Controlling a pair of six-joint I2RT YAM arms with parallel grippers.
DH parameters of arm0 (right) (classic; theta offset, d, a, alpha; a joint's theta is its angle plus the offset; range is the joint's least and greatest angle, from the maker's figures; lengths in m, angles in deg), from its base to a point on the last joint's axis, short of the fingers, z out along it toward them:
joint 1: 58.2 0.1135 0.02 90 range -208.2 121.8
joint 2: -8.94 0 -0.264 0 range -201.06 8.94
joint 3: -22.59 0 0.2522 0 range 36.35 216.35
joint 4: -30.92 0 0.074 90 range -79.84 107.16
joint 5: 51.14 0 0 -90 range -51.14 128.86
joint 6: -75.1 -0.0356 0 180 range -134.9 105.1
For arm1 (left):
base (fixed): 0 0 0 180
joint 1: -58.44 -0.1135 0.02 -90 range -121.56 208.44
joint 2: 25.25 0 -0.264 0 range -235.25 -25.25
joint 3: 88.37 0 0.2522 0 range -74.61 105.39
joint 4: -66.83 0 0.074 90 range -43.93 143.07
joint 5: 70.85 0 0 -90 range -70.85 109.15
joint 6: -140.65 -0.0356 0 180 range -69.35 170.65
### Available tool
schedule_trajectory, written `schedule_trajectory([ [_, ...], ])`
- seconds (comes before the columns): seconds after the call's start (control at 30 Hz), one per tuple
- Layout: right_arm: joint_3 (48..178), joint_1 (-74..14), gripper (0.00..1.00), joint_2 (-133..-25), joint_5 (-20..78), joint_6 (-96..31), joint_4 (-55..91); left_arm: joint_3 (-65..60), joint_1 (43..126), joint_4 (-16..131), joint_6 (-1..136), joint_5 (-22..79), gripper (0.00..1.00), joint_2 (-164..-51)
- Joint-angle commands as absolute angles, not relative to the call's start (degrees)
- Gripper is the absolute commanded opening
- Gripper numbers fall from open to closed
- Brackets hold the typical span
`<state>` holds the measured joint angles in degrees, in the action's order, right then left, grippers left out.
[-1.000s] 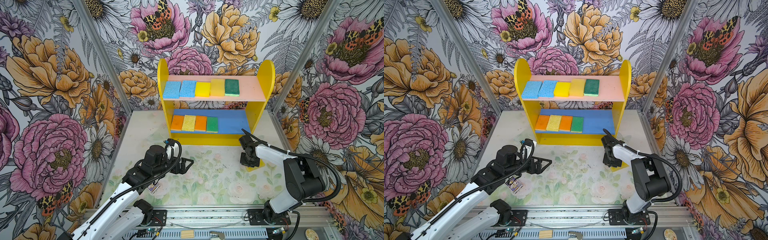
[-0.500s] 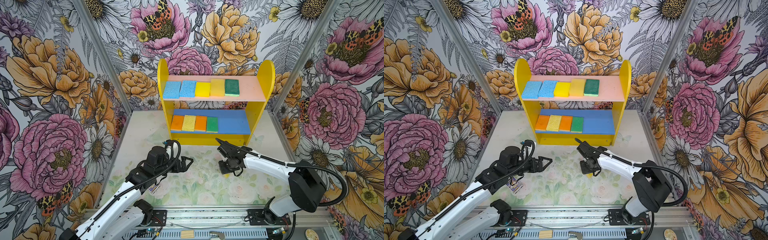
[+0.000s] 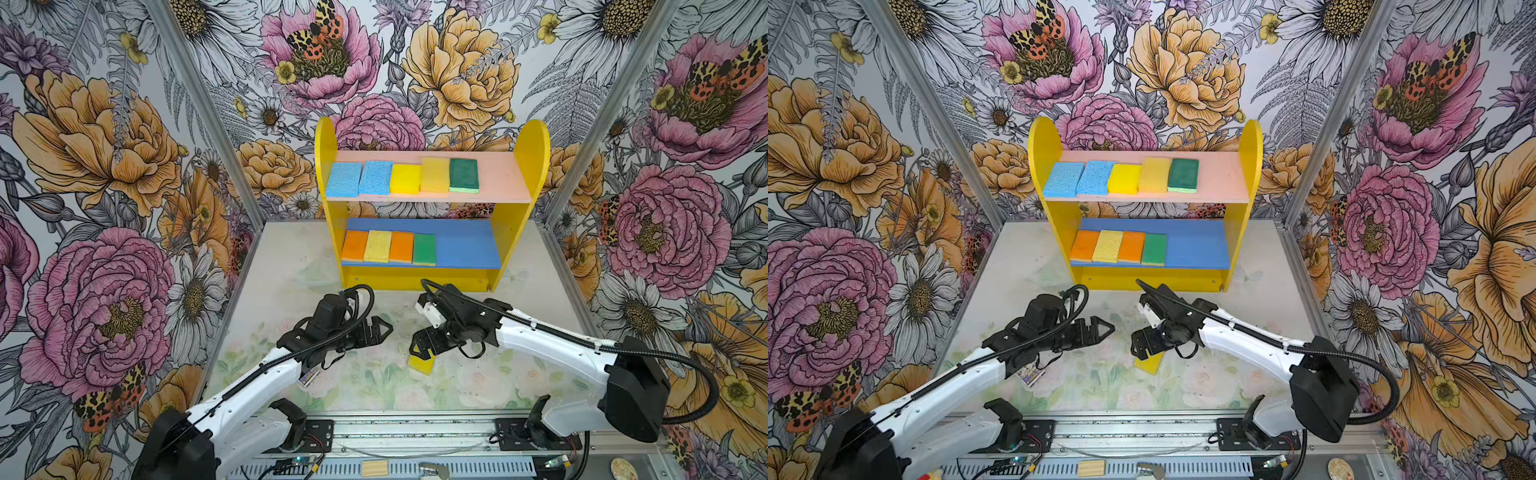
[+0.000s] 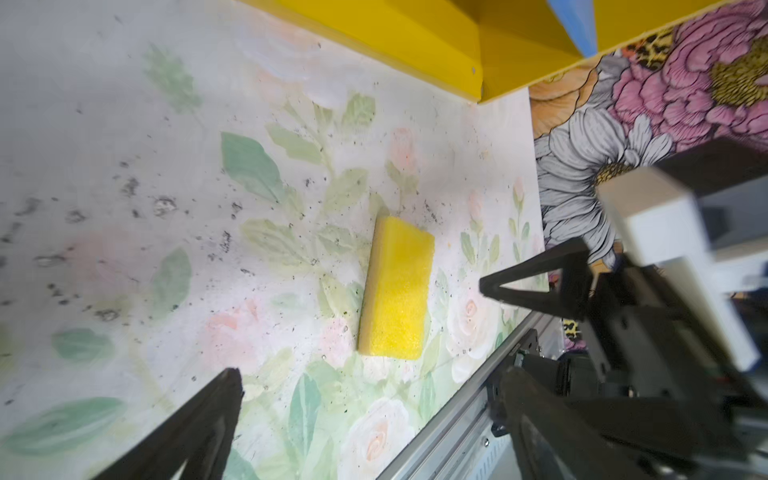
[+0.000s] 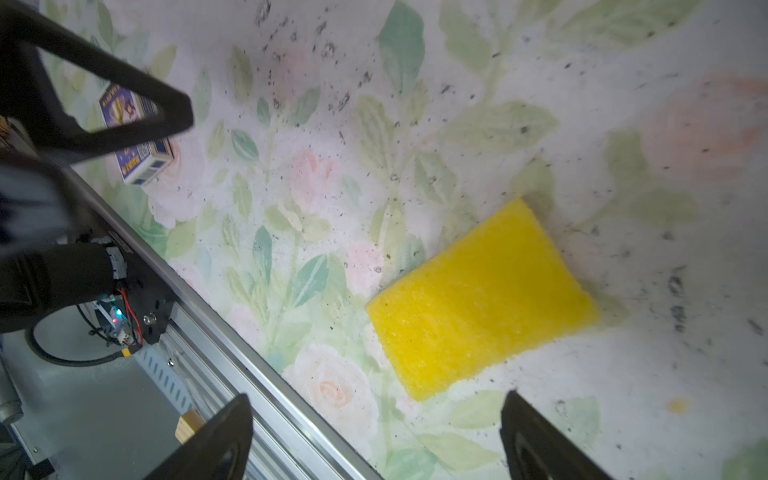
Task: Place and organize the cleaning sponges onto the shelf
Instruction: 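Grasp the bright yellow sponge with the left gripper while right draws back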
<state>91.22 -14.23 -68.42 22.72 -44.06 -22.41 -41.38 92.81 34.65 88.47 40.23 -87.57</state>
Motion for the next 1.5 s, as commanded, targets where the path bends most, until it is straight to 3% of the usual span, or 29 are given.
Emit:
schedule_trajectory([
  [0.0,87.5,-20.5,0.94,-61.2,23.4,-48.1,-20.5,-36.0,96.9,38.2,84.1,42.4,0.98,-97.7],
  [0.3,82.4,-32.2,0.92,-46.2,22.1,-51.4,-20.5,-21.5,103.0,35.5,78.0,44.3,0.65,-120.5],
  [0.6,82.4,-35.1,0.91,-44.4,19.8,-51.2,-20.5,-17.7,104.4,32.1,76.4,41.8,0.57,-126.9],
  [0.77,82.6,-35.8,0.91,-43.8,19.5,-51.1,-20.4,-17.5,104.8,32.0,76.7,41.8,0.44,-128.5],
  [1.0,82.5,-36.6,0.91,-42.2,20.4,-51.5,-20.5,-17.7,105.0,32.0,78.3,43.1,0.00,-129.0],
  [1.27,85.1,-37.2,0.91,-38.9,23.1,-53.5,-20.5,-20.5,102.2,36.3,86.3,44.7,0.00,-118.8],
  [1.47,87.8,-37.5,0.93,-40.8,19.5,-57.5,-20.5,-33.4,98.2,58.2,105.3,40.7,0.00,-104.1],
])
